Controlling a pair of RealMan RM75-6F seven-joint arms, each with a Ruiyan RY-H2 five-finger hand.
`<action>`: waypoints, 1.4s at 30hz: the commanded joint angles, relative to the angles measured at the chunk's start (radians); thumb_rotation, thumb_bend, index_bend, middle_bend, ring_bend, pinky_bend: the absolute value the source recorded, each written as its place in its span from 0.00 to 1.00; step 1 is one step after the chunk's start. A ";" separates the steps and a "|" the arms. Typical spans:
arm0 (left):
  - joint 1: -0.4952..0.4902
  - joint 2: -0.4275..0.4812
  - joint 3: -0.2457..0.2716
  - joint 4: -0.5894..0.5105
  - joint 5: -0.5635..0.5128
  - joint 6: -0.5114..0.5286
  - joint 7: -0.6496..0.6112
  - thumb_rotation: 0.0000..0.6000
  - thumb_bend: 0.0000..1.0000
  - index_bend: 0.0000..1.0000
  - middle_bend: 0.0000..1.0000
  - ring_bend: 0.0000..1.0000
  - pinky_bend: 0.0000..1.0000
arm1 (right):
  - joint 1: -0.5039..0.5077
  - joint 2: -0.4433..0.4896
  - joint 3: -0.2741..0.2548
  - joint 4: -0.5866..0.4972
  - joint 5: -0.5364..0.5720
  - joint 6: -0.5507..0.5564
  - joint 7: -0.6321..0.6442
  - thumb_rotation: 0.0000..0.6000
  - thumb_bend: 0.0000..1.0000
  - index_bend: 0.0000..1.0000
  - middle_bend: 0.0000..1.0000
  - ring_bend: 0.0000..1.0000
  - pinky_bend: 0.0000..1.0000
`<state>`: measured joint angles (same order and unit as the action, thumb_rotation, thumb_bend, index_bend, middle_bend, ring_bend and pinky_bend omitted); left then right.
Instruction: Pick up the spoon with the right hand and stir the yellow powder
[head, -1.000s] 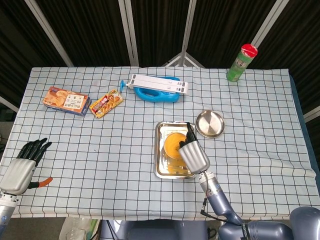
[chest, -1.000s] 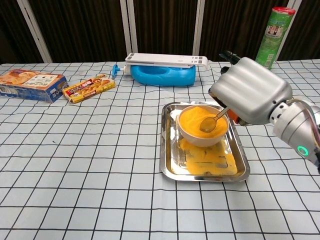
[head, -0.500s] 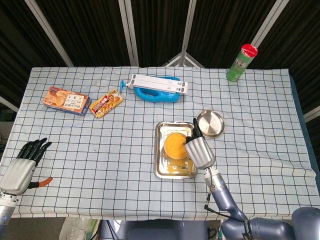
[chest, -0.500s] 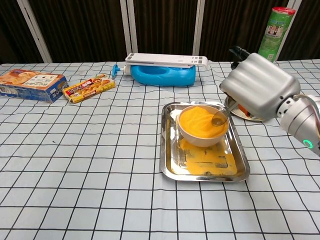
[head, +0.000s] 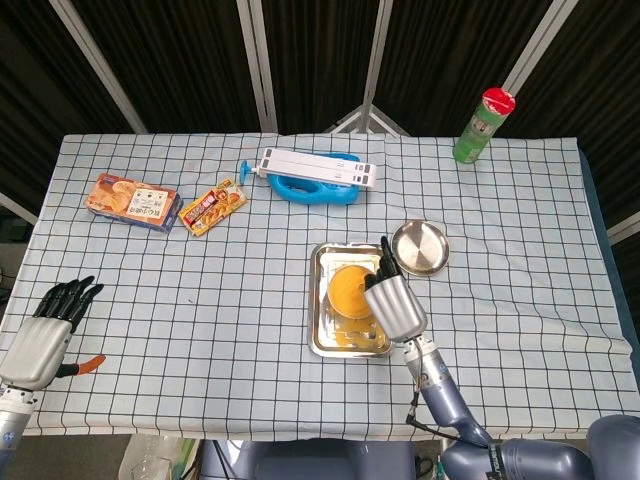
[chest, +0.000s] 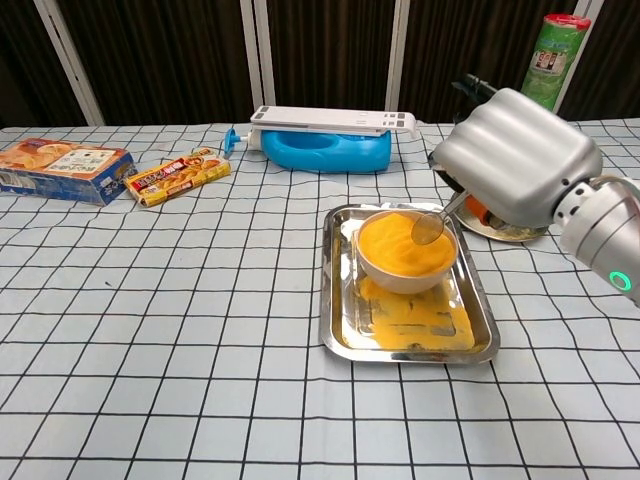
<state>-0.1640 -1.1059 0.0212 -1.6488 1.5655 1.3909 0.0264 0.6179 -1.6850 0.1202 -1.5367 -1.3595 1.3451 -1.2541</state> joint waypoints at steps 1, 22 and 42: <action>0.001 0.000 0.000 0.000 0.000 0.001 -0.001 1.00 0.00 0.00 0.00 0.00 0.00 | 0.001 -0.012 0.004 0.036 -0.006 0.006 -0.009 1.00 0.71 0.68 0.61 0.32 0.00; 0.000 0.000 -0.002 0.000 -0.003 0.000 -0.003 1.00 0.00 0.00 0.00 0.00 0.00 | -0.023 -0.050 -0.008 0.072 -0.007 -0.007 0.035 1.00 0.71 0.68 0.61 0.32 0.00; 0.000 -0.001 -0.003 -0.001 -0.006 -0.002 0.000 1.00 0.00 0.00 0.00 0.00 0.00 | -0.032 -0.017 0.020 0.017 -0.019 0.011 0.046 1.00 0.71 0.68 0.61 0.32 0.00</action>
<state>-0.1643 -1.1070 0.0188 -1.6495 1.5599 1.3887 0.0263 0.5881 -1.7054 0.1440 -1.5233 -1.3791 1.3589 -1.2058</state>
